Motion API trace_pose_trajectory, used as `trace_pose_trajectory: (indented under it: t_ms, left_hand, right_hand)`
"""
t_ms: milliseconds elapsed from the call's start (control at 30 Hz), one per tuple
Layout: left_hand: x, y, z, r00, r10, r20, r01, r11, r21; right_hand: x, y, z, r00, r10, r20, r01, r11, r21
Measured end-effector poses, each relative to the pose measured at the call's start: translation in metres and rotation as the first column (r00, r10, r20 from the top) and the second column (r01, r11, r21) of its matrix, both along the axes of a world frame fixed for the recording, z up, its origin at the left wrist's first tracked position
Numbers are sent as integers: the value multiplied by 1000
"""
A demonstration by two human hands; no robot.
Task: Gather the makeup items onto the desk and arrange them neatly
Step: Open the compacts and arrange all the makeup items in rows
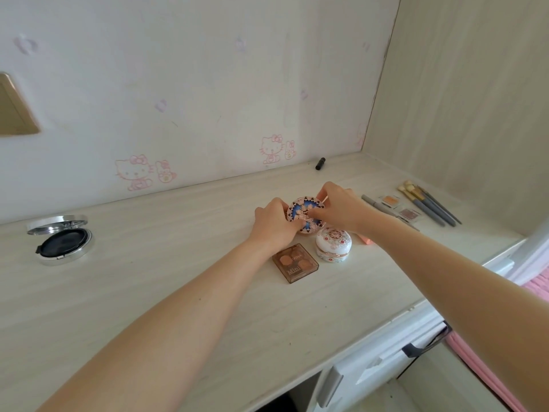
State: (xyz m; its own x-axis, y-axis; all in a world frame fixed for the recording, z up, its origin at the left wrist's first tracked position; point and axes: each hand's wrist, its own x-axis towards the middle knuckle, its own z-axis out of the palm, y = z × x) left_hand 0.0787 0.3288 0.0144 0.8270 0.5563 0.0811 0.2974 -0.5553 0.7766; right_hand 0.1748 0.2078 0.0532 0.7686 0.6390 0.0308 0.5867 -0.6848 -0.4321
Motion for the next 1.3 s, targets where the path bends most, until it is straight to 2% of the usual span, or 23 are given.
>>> trace_pose_trajectory:
  t_ms: [200,367,567,733,833,967,1133,1300]
  left_hand:
    - [-11,-4,4,985,7,174,2,999,-52]
    - [-32,2,18,942,17,335,6,998,-69]
    - [-76,16,34,928,-44,369,106,983,-151]
    - [-125,24,39,912,17,409,125,940,-318]
    - [-154,26,35,901,114,419,79,906,-415]
    - [-188,34,28,896,217,387,39,831,-555]
    - [-224,45,19,893,277,353,19,762,-647]
    - [-250,49,12,885,339,319,0,684,-729]
  right_hand:
    - [-9,-4,15,998,48,-40,-39,979,199]
    - [-33,-7,34,995,98,9,-96,943,319]
    - [-68,-6,41,991,133,21,-132,931,339]
    - [-107,-1,35,985,169,-20,-150,919,365]
    - [-130,3,26,974,212,-75,-166,903,396]
    - [-156,13,16,958,271,-92,-220,903,369]
    - [-194,25,9,927,374,12,-360,884,299]
    - [-227,36,3,831,532,163,-556,811,185]
